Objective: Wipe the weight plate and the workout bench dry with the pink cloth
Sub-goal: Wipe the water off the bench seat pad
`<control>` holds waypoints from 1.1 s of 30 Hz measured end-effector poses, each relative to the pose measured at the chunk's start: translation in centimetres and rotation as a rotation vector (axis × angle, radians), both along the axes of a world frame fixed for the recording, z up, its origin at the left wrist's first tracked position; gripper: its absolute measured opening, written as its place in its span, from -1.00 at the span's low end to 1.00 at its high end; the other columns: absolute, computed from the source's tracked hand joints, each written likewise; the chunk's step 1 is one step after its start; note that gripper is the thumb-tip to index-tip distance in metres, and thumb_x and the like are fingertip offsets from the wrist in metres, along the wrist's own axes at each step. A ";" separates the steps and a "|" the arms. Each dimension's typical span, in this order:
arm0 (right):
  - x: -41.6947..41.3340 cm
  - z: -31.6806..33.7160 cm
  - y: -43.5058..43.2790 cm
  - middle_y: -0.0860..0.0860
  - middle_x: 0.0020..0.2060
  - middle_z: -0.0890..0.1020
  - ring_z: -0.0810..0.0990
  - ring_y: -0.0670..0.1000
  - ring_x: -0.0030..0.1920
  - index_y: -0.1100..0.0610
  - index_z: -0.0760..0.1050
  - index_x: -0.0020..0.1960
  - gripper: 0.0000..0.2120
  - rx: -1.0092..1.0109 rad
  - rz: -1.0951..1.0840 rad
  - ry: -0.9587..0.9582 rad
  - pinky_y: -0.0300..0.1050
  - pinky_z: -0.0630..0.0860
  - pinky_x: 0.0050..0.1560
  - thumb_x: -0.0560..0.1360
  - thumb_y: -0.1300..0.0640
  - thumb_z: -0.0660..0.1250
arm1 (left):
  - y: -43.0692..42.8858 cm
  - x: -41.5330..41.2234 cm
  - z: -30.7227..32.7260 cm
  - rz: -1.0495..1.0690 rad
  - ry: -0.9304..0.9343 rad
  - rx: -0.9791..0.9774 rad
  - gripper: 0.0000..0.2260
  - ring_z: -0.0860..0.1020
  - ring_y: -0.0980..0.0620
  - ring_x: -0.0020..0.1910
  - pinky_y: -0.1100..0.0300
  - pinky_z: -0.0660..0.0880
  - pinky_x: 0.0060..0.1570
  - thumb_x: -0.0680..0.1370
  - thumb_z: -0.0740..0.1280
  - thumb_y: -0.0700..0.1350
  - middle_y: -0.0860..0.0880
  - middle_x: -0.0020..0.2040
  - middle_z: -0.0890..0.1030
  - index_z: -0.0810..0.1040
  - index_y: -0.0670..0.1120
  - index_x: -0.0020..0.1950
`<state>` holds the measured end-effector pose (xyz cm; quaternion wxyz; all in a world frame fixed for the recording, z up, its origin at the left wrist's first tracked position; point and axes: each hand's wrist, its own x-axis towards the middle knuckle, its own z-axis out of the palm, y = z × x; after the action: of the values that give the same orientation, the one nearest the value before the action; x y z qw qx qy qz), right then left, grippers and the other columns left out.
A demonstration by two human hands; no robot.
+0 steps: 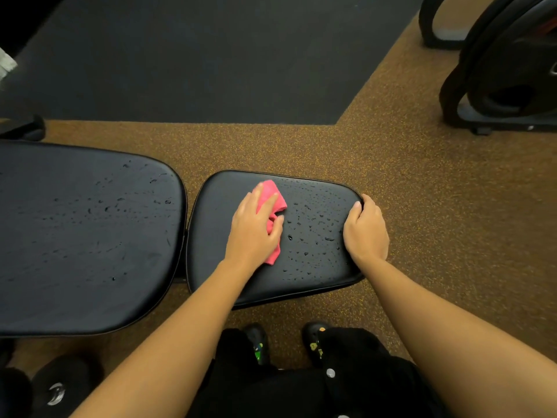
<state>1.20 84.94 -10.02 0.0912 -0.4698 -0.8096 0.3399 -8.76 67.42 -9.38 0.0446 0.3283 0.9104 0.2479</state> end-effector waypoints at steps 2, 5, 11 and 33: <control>0.0 -0.1 0.1 0.06 0.38 0.39 0.37 0.09 0.35 0.10 0.23 0.45 -0.57 0.005 0.000 0.004 0.04 0.31 0.27 0.63 -0.01 -0.04 | -0.3 1.3 0.0 -0.047 -0.001 -0.013 -0.58 0.26 -0.24 0.41 -0.05 0.19 0.37 0.53 0.21 -0.03 -0.18 0.46 0.28 0.43 -0.14 0.35; 0.1 0.0 0.1 0.06 0.38 0.39 0.37 0.09 0.35 0.10 0.23 0.45 -0.57 0.006 0.000 0.005 0.04 0.31 0.28 0.63 -0.01 -0.04 | -0.2 0.7 0.0 -0.075 -0.002 -0.069 -0.54 0.26 -0.26 0.42 -0.09 0.21 0.37 0.54 0.12 0.04 -0.20 0.46 0.28 0.41 -0.14 0.37; 0.2 0.0 0.0 0.05 0.37 0.41 0.36 0.07 0.35 0.09 0.26 0.43 -0.58 0.014 -0.006 0.021 0.03 0.29 0.30 0.63 -0.01 -0.02 | 0.9 -4.6 0.5 -0.008 -0.029 -0.158 -0.56 0.07 -0.20 0.50 -0.07 0.02 0.46 0.60 0.18 -0.10 -0.20 0.52 0.10 0.25 -0.14 0.47; 0.2 0.0 0.1 0.06 0.35 0.42 0.37 0.08 0.34 0.11 0.27 0.43 -0.58 0.024 -0.006 0.019 0.01 0.29 0.29 0.63 0.00 -0.01 | -0.8 -4.6 0.7 0.052 -0.048 -0.194 -0.52 -0.04 -0.26 0.50 -0.09 -0.10 0.45 0.62 0.14 -0.08 -0.24 0.53 0.00 0.13 -0.12 0.51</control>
<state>1.38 85.06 -9.98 0.1056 -0.4679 -0.8113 0.3341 -13.34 66.65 -8.72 0.0914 0.2926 0.9370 0.1673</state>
